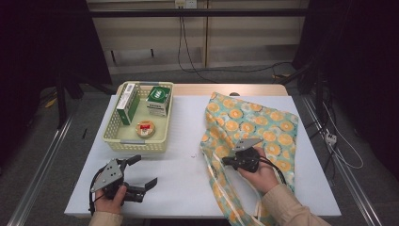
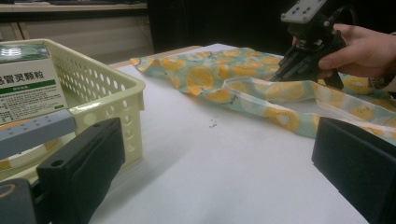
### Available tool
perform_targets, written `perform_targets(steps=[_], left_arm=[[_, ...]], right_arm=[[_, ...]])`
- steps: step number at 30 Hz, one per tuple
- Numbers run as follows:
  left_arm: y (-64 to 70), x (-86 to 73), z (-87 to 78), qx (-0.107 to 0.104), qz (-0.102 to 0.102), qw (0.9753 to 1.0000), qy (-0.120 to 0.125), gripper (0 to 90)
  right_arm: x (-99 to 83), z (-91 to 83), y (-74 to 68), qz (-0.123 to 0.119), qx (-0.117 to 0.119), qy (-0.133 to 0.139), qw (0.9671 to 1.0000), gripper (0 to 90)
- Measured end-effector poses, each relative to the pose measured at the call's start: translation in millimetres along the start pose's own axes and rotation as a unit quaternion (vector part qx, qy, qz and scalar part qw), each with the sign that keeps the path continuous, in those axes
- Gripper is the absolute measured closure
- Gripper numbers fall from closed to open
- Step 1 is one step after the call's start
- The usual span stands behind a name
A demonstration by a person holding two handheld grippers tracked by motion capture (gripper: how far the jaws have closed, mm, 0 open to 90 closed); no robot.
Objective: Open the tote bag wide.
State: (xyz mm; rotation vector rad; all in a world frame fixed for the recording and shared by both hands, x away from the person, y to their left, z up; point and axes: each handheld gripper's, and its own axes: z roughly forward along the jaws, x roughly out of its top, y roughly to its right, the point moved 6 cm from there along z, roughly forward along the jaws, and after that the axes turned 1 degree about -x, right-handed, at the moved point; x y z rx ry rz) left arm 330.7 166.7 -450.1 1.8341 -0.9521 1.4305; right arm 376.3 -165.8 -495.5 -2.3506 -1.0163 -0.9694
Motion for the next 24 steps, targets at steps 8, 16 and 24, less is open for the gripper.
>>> perform_targets(steps=[8, 16, 24], left_arm=[[0.0, 0.5, -1.9, 0.003, -0.004, 1.0, 0.004, 2.4], [-1.4, -0.5, -0.6, 0.002, -0.003, 1.0, -0.001, 2.4], [-0.6, -0.8, -1.1, -0.002, -0.003, 1.0, -0.001, 2.3]], right_arm=[[20.2, -1.1, -13.3, 0.022, 0.039, 0.023, 0.9987, 90.0], [68.0, 22.5, -14.9, 0.026, 0.02, 0.054, 0.998, 90.0], [81.0, 61.1, 3.2, 0.034, -0.007, 0.023, 0.9991, 90.0]])
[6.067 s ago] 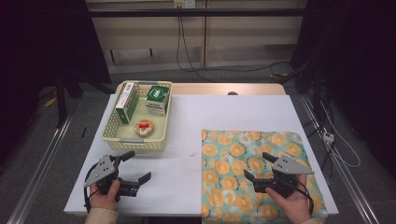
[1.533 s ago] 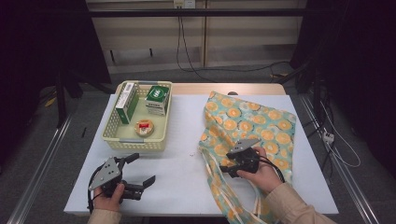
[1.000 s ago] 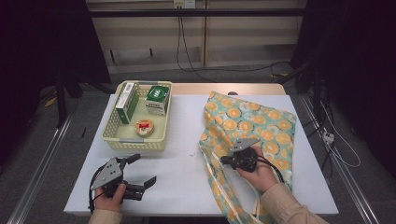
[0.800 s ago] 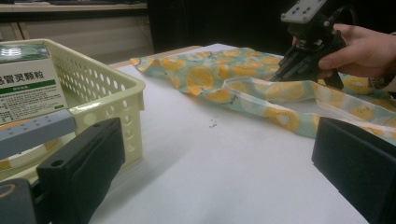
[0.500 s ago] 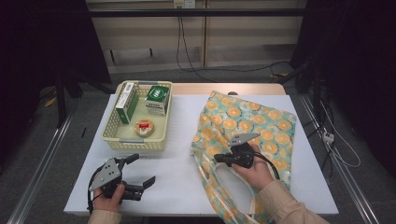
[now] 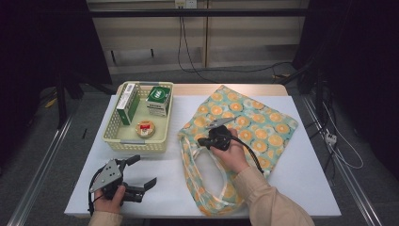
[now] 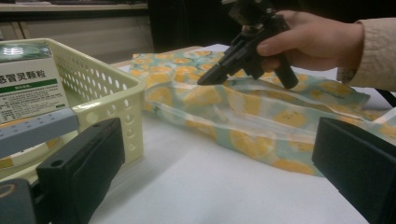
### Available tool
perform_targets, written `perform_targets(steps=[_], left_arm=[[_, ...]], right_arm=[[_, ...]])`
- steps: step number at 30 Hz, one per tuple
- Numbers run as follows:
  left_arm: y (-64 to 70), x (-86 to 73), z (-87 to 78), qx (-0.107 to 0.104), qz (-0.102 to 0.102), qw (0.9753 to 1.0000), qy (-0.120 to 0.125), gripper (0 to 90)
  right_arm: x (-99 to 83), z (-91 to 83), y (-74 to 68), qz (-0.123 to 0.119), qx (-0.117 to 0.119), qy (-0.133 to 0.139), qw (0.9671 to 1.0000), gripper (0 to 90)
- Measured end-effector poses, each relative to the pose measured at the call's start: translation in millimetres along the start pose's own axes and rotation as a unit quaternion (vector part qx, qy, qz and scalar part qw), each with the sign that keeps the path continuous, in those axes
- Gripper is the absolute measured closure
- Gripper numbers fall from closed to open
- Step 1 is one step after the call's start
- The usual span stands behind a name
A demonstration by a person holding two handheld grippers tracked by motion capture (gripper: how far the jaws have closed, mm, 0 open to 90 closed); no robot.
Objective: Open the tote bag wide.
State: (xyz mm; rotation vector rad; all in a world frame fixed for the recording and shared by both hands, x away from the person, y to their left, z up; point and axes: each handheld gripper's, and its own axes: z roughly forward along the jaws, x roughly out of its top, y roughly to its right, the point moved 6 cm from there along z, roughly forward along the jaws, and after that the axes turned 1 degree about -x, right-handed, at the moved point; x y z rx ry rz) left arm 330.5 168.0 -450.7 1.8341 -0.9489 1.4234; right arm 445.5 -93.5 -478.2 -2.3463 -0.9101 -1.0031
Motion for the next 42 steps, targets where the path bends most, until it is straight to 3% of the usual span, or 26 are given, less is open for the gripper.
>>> perform_targets(steps=[2, 4, 6, 8, 10, 11, 12, 13, 15, 18, 20, 26, 31, 34, 37, 40, 42], left_arm=[[0.1, -0.6, 1.4, -0.002, -0.002, 1.0, 0.0, 2.3], [-0.4, -1.3, 2.3, -0.003, 0.001, 1.0, -0.004, 2.4], [0.2, -1.3, 3.1, -0.003, -0.002, 1.0, -0.003, 2.4], [0.3, -1.0, 3.4, -0.002, 0.0, 1.0, -0.004, 2.3], [0.9, -0.9, 3.5, -0.002, -0.002, 1.0, -0.003, 2.4], [1.1, -1.1, 3.5, -0.002, -0.001, 1.0, -0.003, 2.4], [1.0, -1.7, 3.5, -0.003, 0.001, 1.0, -0.005, 2.4], [1.3, -2.5, 3.6, -0.004, -0.001, 1.0, -0.007, 2.4], [0.6, -2.9, 3.3, -0.001, 0.0, 1.0, -0.008, 2.4], [1.0, -1.5, 2.0, 0.001, 0.0, 1.0, -0.004, 2.4], [1.2, -1.4, 1.7, 0.002, 0.0, 1.0, -0.005, 2.4], [1.5, -1.3, 2.6, 0.001, 0.003, 1.0, -0.007, 2.4], [0.9, -1.9, 2.8, 0.0, 0.004, 0.9999, -0.01, 2.4], [1.3, -1.6, 3.1, 0.0, 0.004, 0.9999, -0.009, 2.4], [2.5, -1.4, 4.0, -0.002, -0.001, 1.0, -0.007, 2.4], [2.6, -1.6, 3.7, -0.002, 0.001, 1.0, -0.008, 2.4], [2.2, -1.7, 3.4, -0.002, 0.003, 1.0, -0.008, 2.4]], right_arm=[[-0.6, 1.2, 10.5, 0.017, -0.009, 0.006, 0.9998, 90.0], [1.3, -0.9, 29.6, 0.027, -0.043, 0.008, 0.9987, 90.0], [2.7, -1.7, 34.0, 0.03, -0.047, 0.009, 0.9984, 90.0], [4.9, -1.9, 36.4, 0.049, -0.026, 0.013, 0.9984, 89.9], [3.7, -3.7, 34.2, 0.077, -0.016, 0.014, 0.9968, 73.9], [3.1, -10.4, 30.8, 0.051, -0.019, 0.016, 0.9984, 63.1], [3.1, -10.4, 30.8, 0.051, -0.019, 0.016, 0.9984, 63.1], [2.3, -15.7, 29.6, 0.055, -0.017, 0.018, 0.9982, 57.0], [0.8, -30.2, 28.6, 0.064, -0.002, 0.026, 0.9976, 55.4], [-5.9, -55.0, 33.2, 0.06, -0.001, 0.032, 0.9977, 46.1], [-15.1, -70.1, 39.7, 0.053, -0.016, 0.032, 0.998, 43.6], [-56.8, -98.1, 58.0, 0.035, -0.057, -0.002, 0.9978, 40.2], [-89.6, -111.4, 74.9, 0.04, -0.095, -0.035, 0.9941, 34.0], [-100.7, -114.5, 81.4, 0.042, -0.103, -0.042, 0.9929, 38.8], [-107.1, -110.2, 81.7, 0.022, -0.121, -0.053, 0.991, 43.8], [-106.2, -108.4, 80.2, 0.017, -0.117, -0.049, 0.9918, 57.4], [-105.6, -107.9, 81.0, 0.02, -0.116, -0.051, 0.9917, 61.7]])
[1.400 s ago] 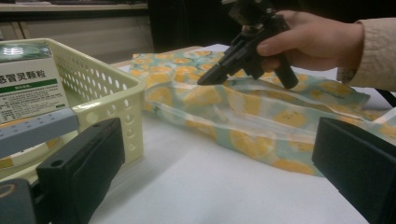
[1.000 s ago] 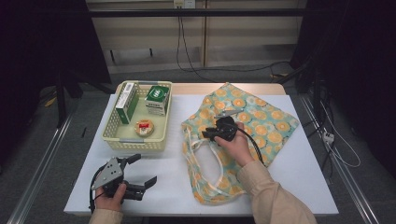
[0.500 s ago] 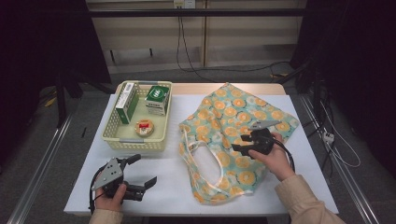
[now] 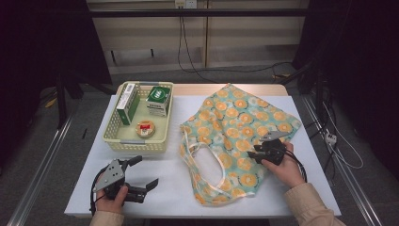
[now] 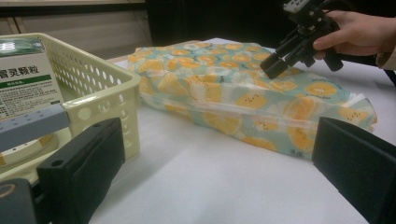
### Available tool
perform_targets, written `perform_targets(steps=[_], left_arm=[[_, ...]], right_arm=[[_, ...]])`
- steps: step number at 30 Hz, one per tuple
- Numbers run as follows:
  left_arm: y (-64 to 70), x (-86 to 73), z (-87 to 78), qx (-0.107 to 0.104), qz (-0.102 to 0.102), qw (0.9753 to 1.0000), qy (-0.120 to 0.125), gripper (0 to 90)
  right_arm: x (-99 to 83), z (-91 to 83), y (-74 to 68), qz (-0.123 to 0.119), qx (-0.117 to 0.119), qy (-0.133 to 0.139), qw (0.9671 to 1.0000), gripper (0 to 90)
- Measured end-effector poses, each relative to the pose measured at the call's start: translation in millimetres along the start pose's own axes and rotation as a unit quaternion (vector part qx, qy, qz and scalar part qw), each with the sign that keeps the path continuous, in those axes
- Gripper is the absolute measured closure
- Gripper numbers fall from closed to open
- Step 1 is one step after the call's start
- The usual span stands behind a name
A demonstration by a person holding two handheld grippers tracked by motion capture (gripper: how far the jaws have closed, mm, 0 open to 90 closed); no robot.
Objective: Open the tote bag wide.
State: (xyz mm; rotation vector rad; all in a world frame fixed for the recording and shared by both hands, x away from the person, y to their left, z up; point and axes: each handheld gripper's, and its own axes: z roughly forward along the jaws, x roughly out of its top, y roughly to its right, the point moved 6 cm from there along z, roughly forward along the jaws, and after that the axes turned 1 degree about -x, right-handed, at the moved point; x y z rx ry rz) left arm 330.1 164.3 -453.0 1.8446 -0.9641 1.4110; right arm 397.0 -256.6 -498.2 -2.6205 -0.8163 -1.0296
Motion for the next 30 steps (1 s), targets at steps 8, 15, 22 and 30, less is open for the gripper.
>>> perform_targets(steps=[8, 15, 22, 30], left_arm=[[-0.4, 1.0, -2.1, 0.003, -0.002, 1.0, 0.003, 2.4], [-0.7, 0.4, -1.2, 0.003, 0.003, 1.0, 0.0, 2.4], [-2.5, -0.4, -1.6, 0.004, 0.002, 1.0, -0.001, 2.5], [-2.3, -0.2, -1.2, 0.002, 0.003, 1.0, 0.0, 2.4]], right_arm=[[0.6, 2.0, -0.3, 0.008, -0.001, 0.01, 0.9999, 88.1], [0.8, 2.2, 0.1, 0.013, -0.004, 0.014, 0.9998, 90.0], [2.0, 1.3, 16.0, 0.054, -0.012, 0.035, 0.9979, 90.0], [-0.1, 3.5, 43.8, 0.066, -0.055, 0.036, 0.9957, 90.0]])
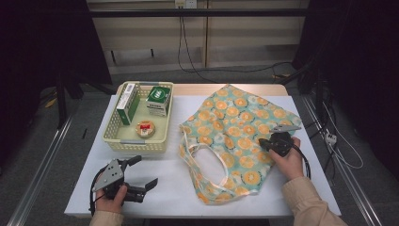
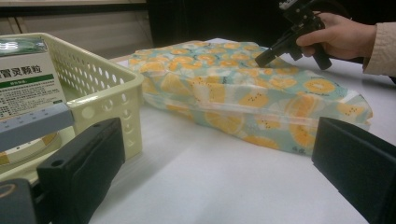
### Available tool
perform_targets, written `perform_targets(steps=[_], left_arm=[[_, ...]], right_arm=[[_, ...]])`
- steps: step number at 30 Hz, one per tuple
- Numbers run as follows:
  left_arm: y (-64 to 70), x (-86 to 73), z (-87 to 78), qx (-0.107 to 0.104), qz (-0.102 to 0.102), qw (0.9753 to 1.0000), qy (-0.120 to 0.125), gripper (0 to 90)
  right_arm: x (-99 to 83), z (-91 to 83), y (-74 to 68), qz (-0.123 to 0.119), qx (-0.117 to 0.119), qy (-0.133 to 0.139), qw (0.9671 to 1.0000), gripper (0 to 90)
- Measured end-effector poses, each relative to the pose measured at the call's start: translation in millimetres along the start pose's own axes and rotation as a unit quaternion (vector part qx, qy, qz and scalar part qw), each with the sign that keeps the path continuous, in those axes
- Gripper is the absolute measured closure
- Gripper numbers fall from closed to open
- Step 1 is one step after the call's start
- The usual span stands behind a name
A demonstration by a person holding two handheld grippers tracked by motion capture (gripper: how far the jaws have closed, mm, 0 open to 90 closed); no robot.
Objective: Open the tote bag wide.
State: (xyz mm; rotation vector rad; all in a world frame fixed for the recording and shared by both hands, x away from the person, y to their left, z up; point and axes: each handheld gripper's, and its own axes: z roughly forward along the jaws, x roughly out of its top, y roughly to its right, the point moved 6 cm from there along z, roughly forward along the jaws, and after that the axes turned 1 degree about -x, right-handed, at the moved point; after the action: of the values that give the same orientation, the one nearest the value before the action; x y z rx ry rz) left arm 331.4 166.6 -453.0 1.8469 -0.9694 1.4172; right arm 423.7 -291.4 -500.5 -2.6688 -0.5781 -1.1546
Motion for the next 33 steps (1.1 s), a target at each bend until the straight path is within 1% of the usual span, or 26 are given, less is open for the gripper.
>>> perform_targets(steps=[1, 2, 3, 4, 5, 6, 7, 8, 9, 11, 13, 17, 19, 20, 21, 22, 23, 25, 26, 27, 28, 29, 30, 31, 32, 33], left_arm=[[0.3, 0.0, 0.0, -0.001, -0.001, 1.0, 0.0, 2.5], [0.4, 0.0, 0.1, -0.001, -0.001, 1.0, 0.0, 2.4], [0.3, -0.2, 0.3, -0.001, 0.0, 1.0, -0.001, 2.4], [0.9, -0.5, 0.8, -0.002, -0.003, 1.0, -0.001, 2.5], [0.9, -0.3, 1.0, -0.002, -0.002, 1.0, -0.001, 2.4], [1.1, 0.2, 1.2, -0.001, -0.004, 1.0, 0.001, 2.4], [0.9, 0.5, 0.8, 0.0, -0.002, 1.0, -0.001, 2.4], [1.2, 1.1, 0.6, 0.0, 0.0, 1.0, 0.001, 2.5], [1.3, 1.3, 0.2, 0.0, 0.001, 1.0, 0.0, 2.4], [1.6, 1.7, -0.2, -0.001, 0.0, 1.0, 0.002, 2.5], [1.3, 1.1, 0.0, -0.001, 0.0, 1.0, 0.001, 2.4], [1.0, 0.9, -0.5, -0.002, -0.002, 1.0, 0.001, 2.5], [1.1, 1.8, -1.0, -0.001, -0.004, 1.0, 0.006, 2.5], [0.6, 1.6, -1.4, 0.0, -0.002, 1.0, 0.004, 2.5], [0.8, 1.6, -1.2, -0.001, -0.003, 1.0, 0.006, 2.5], [0.9, 1.2, -1.2, -0.001, -0.004, 1.0, 0.004, 2.5], [0.8, 0.9, -1.1, -0.002, -0.003, 1.0, 0.002, 2.5], [0.8, 0.7, -0.8, -0.002, -0.002, 1.0, 0.001, 2.5], [0.4, 0.9, -0.8, -0.001, 0.001, 1.0, 0.0, 2.5], [1.1, 1.3, -0.4, -0.001, -0.004, 1.0, 0.003, 2.5], [1.1, 1.4, -0.6, -0.001, -0.002, 1.0, 0.002, 2.5], [1.3, 1.9, -0.5, -0.001, -0.002, 1.0, 0.004, 2.5], [1.3, 2.0, -0.4, 0.0, -0.002, 1.0, 0.005, 2.5], [1.0, 1.9, -0.4, 0.0, -0.002, 1.0, 0.004, 2.5], [0.7, 1.6, -0.5, 0.0, 0.0, 1.0, 0.002, 2.5], [0.9, 1.6, -0.5, -0.002, 0.0, 1.0, 0.003, 2.4]], right_arm=[[0.7, -0.1, 0.2, 0.001, 0.001, 0.004, 1.0, 90.0], [1.8, -0.4, -1.8, 0.004, 0.01, 0.013, 0.9999, 90.0], [3.4, 0.0, -6.4, 0.006, 0.025, 0.022, 0.9994, 90.0], [5.0, 0.0, -13.2, 0.008, 0.043, 0.026, 0.9987, 88.7], [7.5, -0.1, -20.1, 0.002, 0.05, 0.032, 0.9983, 79.0], [10.0, -0.1, -26.7, -0.005, 0.046, 0.033, 0.9984, 68.2], [12.5, 0.6, -33.5, -0.008, 0.05, 0.036, 0.9981, 62.6], [14.6, 1.1, -41.4, -0.008, 0.065, 0.036, 0.9972, 61.1], [17.0, 1.7, -49.1, -0.013, 0.078, 0.037, 0.9962, 56.5], [21.5, 2.3, -64.6, -0.026, 0.088, 0.033, 0.9952, 47.1], [25.8, 3.8, -83.7, -0.029, 0.112, 0.035, 0.9927, 43.7], [28.6, 10.3, -110.3, -0.044, 0.133, 0.031, 0.9896, 41.0], [27.9, 14.2, -120.6, -0.061, 0.128, 0.025, 0.9896, 40.1], [26.6, 16.4, -124.6, -0.073, 0.126, 0.02, 0.9892, 44.5], [25.1, 18.2, -126.9, -0.084, 0.119, 0.016, 0.9893, 49.8], [23.7, 20.1, -128.0, -0.09, 0.113, 0.013, 0.9894, 52.5], [21.2, 22.5, -128.5, -0.093, 0.111, 0.003, 0.9894, 55.2], [20.2, 24.6, -128.5, -0.085, 0.114, 0.007, 0.9899, 58.7], [20.4, 24.7, -129.1, -0.088, 0.113, 0.006, 0.9896, 59.6], [20.6, 24.3, -130.1, -0.093, 0.113, 0.004, 0.9893, 60.2], [20.7, 23.3, -131.5, -0.091, 0.115, 0.001, 0.9891, 58.7], [21.2, 22.5, -133.2, -0.082, 0.123, 0.003, 0.989, 55.0], [21.6, 22.5, -135.1, -0.079, 0.125, 0.007, 0.989, 52.3], [20.5, 23.9, -137.5, -0.092, 0.123, 0.003, 0.9881, 51.6], [20.0, 24.8, -139.8, -0.101, 0.12, 0.005, 0.9876, 54.8], [20.5, 24.8, -141.0, -0.104, 0.122, 0.007, 0.987, 64.6]])
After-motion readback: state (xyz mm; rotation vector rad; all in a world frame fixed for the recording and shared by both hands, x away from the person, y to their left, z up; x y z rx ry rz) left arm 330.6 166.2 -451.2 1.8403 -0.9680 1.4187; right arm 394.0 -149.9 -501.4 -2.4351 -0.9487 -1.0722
